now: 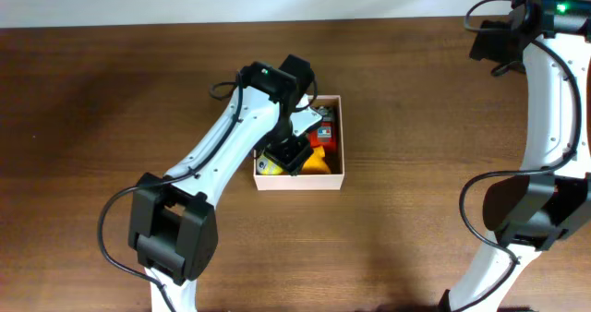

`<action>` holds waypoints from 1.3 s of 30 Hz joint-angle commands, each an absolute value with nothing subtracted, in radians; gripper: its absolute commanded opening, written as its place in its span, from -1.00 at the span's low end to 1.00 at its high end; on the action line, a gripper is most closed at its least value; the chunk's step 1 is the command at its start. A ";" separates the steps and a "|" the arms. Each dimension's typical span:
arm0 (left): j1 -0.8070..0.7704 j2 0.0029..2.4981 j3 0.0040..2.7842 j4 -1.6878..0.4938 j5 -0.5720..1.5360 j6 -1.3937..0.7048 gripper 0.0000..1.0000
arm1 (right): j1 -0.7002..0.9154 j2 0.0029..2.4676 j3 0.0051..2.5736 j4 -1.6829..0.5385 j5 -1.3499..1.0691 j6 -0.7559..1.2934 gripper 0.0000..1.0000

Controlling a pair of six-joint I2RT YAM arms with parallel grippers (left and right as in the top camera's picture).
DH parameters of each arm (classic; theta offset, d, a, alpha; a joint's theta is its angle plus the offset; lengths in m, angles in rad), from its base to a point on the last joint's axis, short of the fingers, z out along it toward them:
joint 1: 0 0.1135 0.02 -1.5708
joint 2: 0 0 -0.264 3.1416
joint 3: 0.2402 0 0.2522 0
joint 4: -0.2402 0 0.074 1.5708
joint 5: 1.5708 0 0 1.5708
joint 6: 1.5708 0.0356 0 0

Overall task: Pack container
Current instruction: 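Press the ball down beside the orange toy and open the left gripper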

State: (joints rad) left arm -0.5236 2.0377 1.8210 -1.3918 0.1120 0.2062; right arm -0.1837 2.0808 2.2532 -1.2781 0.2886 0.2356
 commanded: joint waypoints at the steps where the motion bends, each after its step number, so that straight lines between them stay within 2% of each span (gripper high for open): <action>1: -0.520 2.053 1.760 -1.383 0.101 0.215 0.47 | -0.184 2.073 2.248 -1.276 0.291 0.244 0.98; 23: -0.512 2.053 1.687 -1.259 0.078 0.216 0.47 | -0.184 2.073 2.248 -1.276 0.291 0.244 0.98; 39: -0.511 2.053 1.860 -1.250 0.056 0.234 0.44 | -0.184 2.073 2.248 -1.276 0.291 0.244 0.98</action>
